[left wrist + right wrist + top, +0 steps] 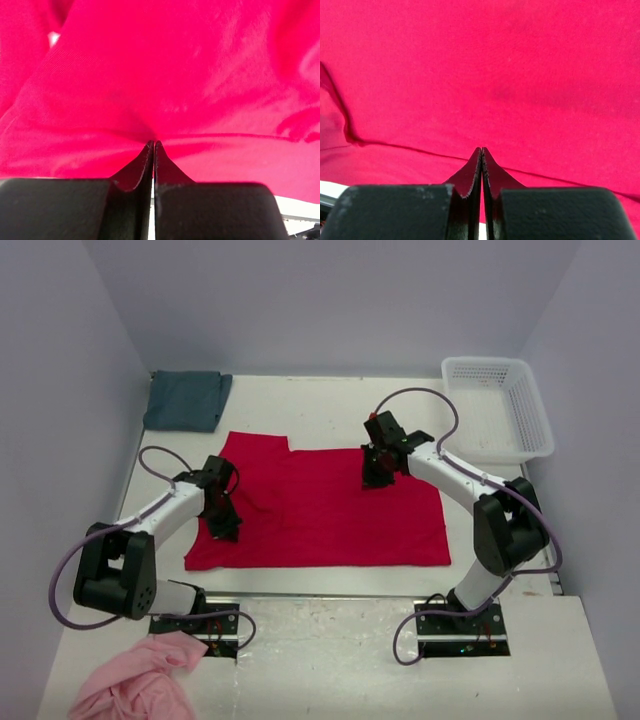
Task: Fold and stack the t-shirts
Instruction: Fold the flattened tshirt in 1/3 of the way, then grap the side of the flattened tshirt furthest away from the robot with both arms
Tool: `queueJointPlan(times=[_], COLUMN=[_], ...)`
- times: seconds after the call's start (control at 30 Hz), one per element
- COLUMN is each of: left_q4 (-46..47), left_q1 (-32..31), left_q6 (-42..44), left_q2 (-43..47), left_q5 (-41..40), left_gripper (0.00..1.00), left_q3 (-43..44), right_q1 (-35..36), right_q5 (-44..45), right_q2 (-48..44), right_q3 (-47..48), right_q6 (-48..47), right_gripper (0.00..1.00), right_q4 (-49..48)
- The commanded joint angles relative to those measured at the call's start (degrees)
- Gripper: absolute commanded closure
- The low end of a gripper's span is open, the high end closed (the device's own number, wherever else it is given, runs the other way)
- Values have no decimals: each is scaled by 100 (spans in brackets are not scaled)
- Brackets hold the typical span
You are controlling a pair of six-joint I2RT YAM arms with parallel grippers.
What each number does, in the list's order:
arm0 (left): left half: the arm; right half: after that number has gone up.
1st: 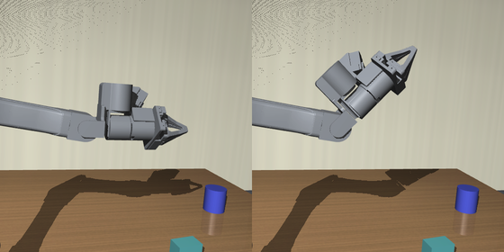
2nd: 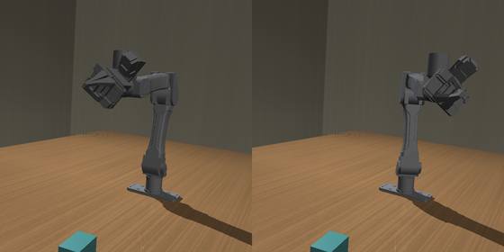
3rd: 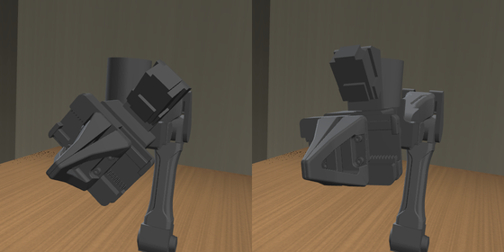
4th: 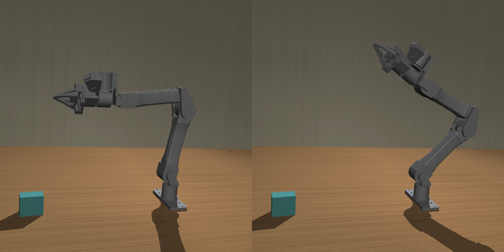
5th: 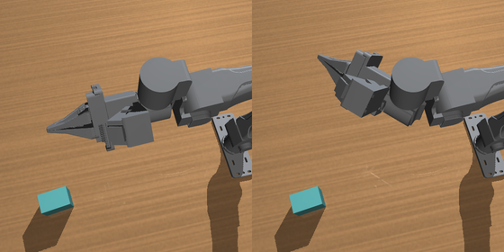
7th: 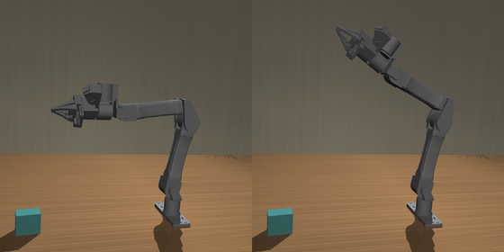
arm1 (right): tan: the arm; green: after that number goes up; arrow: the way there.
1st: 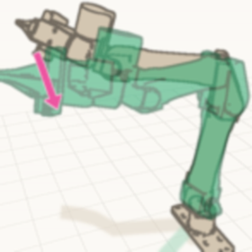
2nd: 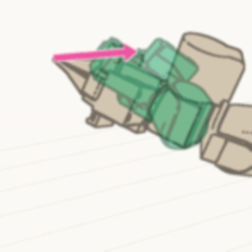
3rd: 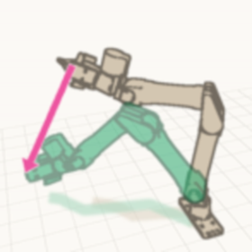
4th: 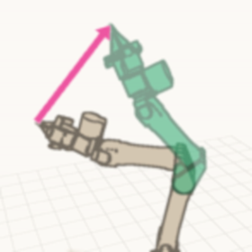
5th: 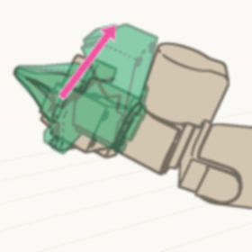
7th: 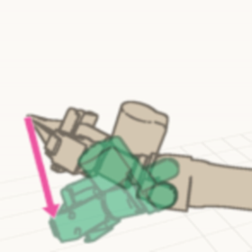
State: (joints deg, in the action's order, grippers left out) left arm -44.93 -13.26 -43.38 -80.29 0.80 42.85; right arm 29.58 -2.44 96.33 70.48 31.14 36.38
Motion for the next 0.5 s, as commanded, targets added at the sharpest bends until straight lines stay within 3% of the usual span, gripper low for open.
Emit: queueJointPlan(times=[0.0, 0.17, 0.27, 0.4, 0.47], left_q4=[-516, -877, -1035, -774, -580], left_q1=[-19, -19, -19, -28, -19], left_q6=[-163, 21, 110, 540, 742], left_q2=[461, 331, 137, -21, -379], left_q5=[-227, -659, -940, -1372, -1320], left_gripper=[100, 100, 100, 100, 100], left_q3=[65, 618, 1189, 2443, 3119], right_q1=[-14, -522, -1031, -1411, -1534], right_q5=[217, 209, -2, 427, 499], right_q2=[-185, -63, 271, 807, 1097], right_q3=[89, 668, 1089, 1966, 2215], right_q6=[86, 7, -134, -388, -485], right_gripper=[100, 100, 91, 57, 51], right_q4=[-105, 290, 439, 939, 985])
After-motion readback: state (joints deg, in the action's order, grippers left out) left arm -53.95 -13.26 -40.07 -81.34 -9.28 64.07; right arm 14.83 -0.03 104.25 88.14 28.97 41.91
